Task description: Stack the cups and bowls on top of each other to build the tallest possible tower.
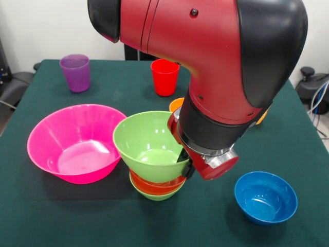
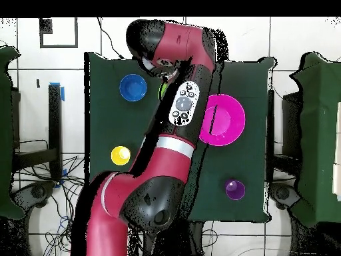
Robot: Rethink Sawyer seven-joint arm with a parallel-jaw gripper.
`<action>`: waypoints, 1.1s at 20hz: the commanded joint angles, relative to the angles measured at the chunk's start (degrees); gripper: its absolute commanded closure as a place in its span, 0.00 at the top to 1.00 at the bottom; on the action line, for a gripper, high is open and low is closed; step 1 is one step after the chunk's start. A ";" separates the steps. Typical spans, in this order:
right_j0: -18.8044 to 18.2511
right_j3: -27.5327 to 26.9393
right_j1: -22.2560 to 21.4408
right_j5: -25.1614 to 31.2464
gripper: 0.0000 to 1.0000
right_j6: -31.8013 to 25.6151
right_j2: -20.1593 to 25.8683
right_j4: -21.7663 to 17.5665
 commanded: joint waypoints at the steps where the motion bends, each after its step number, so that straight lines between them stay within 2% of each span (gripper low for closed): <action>1: 0.20 1.90 0.93 5.84 0.00 -0.49 2.95 -2.59; 22: 0.31 2.35 0.67 5.75 0.00 0.00 3.54 -2.62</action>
